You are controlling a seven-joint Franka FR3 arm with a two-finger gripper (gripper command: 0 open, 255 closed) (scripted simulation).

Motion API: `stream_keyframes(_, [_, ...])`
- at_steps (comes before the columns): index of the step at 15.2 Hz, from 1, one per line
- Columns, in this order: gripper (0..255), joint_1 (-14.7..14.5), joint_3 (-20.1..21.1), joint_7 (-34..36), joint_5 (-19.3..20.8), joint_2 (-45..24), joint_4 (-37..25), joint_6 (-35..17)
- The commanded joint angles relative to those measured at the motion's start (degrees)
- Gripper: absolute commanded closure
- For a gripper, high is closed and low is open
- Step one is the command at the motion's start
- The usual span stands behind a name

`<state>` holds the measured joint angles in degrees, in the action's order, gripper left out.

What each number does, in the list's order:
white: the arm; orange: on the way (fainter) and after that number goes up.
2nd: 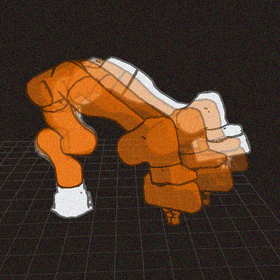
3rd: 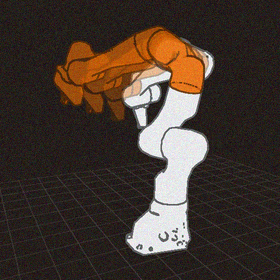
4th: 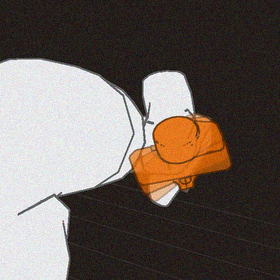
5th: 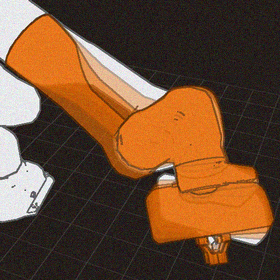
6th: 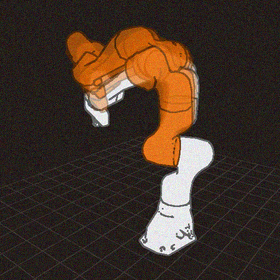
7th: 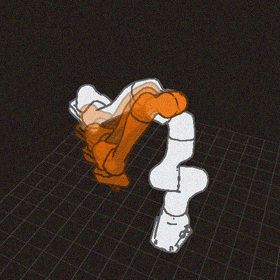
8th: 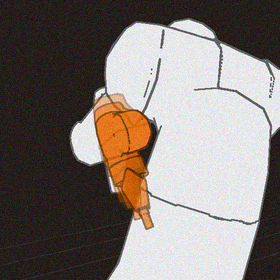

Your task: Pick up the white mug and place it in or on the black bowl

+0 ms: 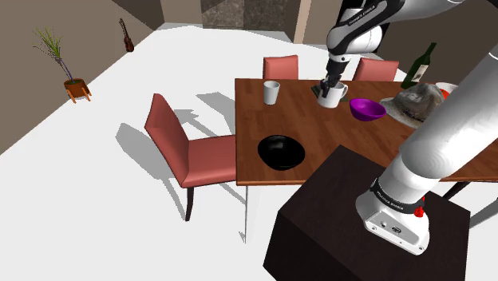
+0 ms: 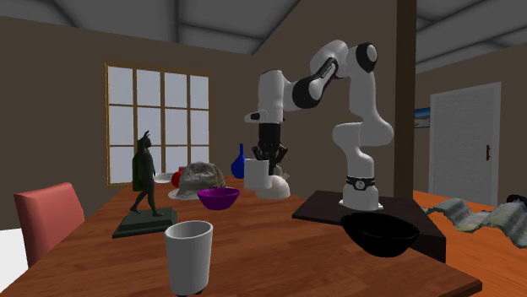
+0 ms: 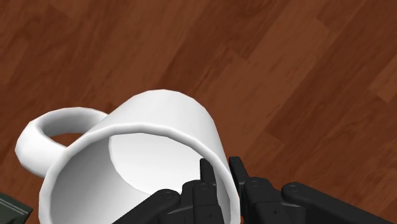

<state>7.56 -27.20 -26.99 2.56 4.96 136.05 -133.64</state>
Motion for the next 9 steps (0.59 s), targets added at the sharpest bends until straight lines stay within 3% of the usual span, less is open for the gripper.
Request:
stream_keyframes(1, [255,-0.44,0.89,2.13,1.13,1.94,1.10,0.70])
stream_keyframes(9, [255,-3.78,8.90,16.17,4.46,11.46,10.22,1.15])
